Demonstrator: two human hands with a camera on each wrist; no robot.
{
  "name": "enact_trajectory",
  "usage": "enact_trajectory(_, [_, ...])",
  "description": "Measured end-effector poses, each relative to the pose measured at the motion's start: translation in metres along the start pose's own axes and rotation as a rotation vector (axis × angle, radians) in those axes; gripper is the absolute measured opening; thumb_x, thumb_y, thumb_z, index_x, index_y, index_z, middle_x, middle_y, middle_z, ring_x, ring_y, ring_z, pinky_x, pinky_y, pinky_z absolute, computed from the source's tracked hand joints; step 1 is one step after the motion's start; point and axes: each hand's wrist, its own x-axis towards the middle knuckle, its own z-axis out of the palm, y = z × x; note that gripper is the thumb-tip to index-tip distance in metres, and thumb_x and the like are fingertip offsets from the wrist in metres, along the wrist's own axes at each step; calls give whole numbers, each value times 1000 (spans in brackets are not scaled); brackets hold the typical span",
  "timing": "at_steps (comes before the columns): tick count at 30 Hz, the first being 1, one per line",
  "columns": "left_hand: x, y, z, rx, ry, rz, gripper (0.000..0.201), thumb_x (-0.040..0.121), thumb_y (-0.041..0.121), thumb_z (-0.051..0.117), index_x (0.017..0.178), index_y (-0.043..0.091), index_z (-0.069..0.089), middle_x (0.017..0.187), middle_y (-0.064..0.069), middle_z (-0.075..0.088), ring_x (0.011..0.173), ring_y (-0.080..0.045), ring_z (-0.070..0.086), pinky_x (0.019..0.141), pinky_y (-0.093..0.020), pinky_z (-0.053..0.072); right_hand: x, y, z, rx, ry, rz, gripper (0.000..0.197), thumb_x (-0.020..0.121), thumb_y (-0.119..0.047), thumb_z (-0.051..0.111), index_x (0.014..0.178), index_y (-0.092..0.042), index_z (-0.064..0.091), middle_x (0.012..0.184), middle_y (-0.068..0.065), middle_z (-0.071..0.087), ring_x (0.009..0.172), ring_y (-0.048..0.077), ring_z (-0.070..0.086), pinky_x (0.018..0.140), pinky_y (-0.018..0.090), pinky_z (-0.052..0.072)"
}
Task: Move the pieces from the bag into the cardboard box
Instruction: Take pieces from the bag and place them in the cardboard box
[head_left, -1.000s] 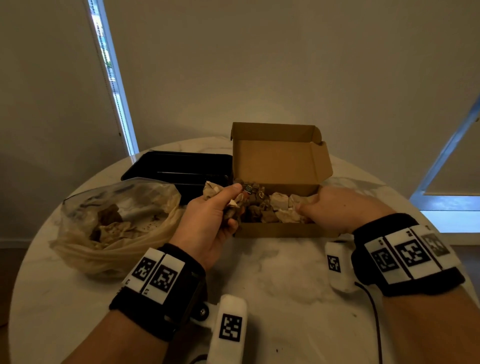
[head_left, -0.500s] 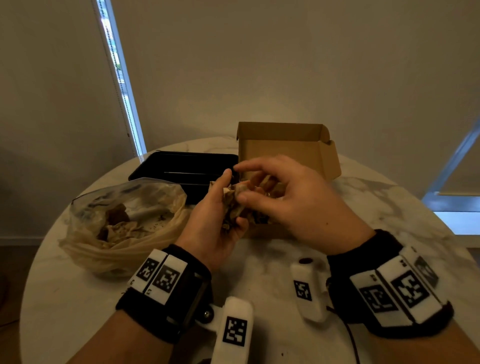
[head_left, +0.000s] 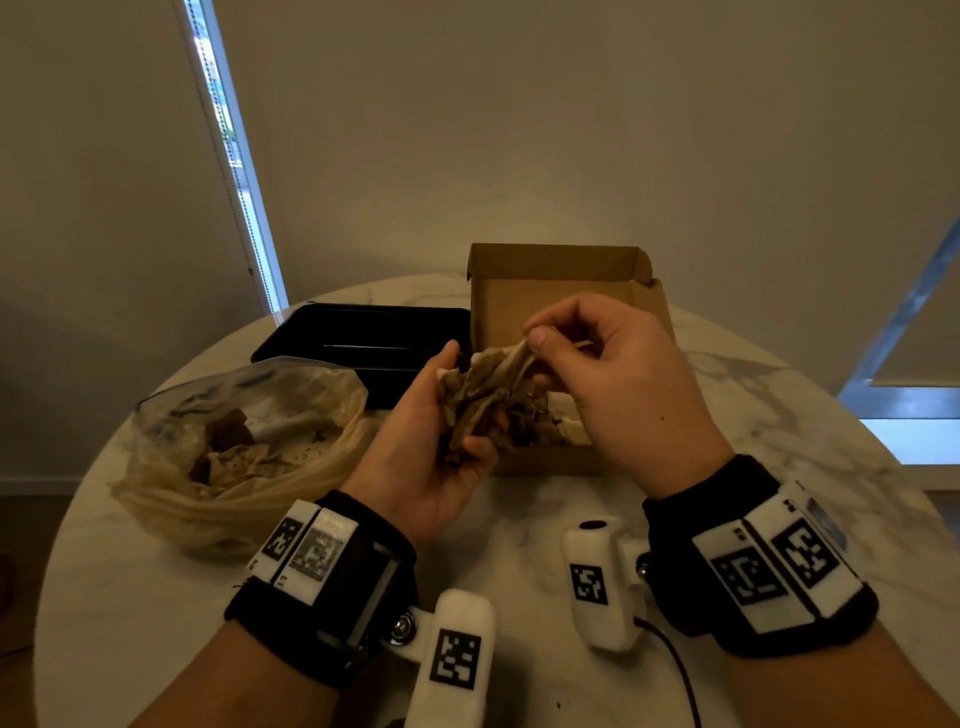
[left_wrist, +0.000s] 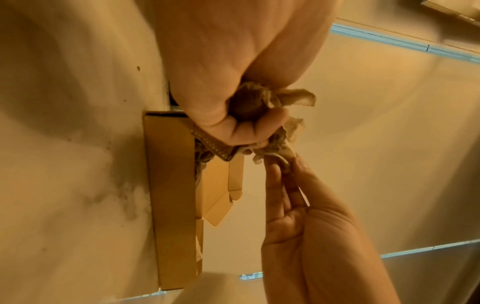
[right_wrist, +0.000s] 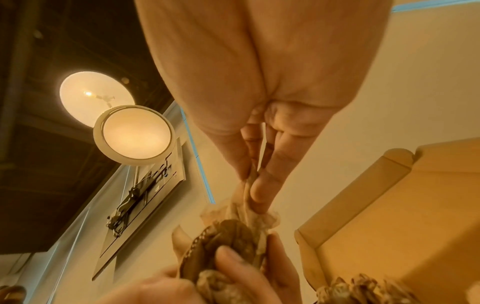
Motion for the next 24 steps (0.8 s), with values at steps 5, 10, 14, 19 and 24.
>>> enact_trajectory(5, [1,-1,-1,61,-1,13,46,89,55,66,106,14,76,105,-10,68,69,-8,56,39,-10,39,0,3,-2,-7,19,77,7,99,-24,63,94,-23,68,89,-3,72,78,11,73,74,34,64])
enact_trajectory(10, [1,-5,0,182,-49,50,36,82,38,76,112,17,75,104,-8,67,66,-7,56,39,-10,35,4,6,-8,-16,125,99,7,99,-24,64,92,-22,67,83,-1,71,71,14,73,63,30,63])
enact_trajectory(14, [1,-6,0,162,-21,60,32,85,28,73,113,14,71,98,-6,70,64,-6,59,36,-9,33,5,10,-8,-6,83,128,23,93,-49,64,101,-27,68,92,-6,72,85,12,72,77,41,63])
enact_trajectory(19, [4,-6,-4,148,15,90,49,90,31,73,134,10,65,126,-14,69,82,-9,63,38,-9,35,5,15,-5,-4,-85,157,20,89,-43,70,86,-23,72,84,4,75,84,25,74,79,55,61])
enact_trajectory(24, [6,-7,-5,152,42,115,32,88,25,73,117,12,71,101,-3,71,63,-4,58,37,-9,32,6,12,-9,65,-29,201,21,97,-45,62,89,-27,71,90,-1,76,86,20,74,80,50,62])
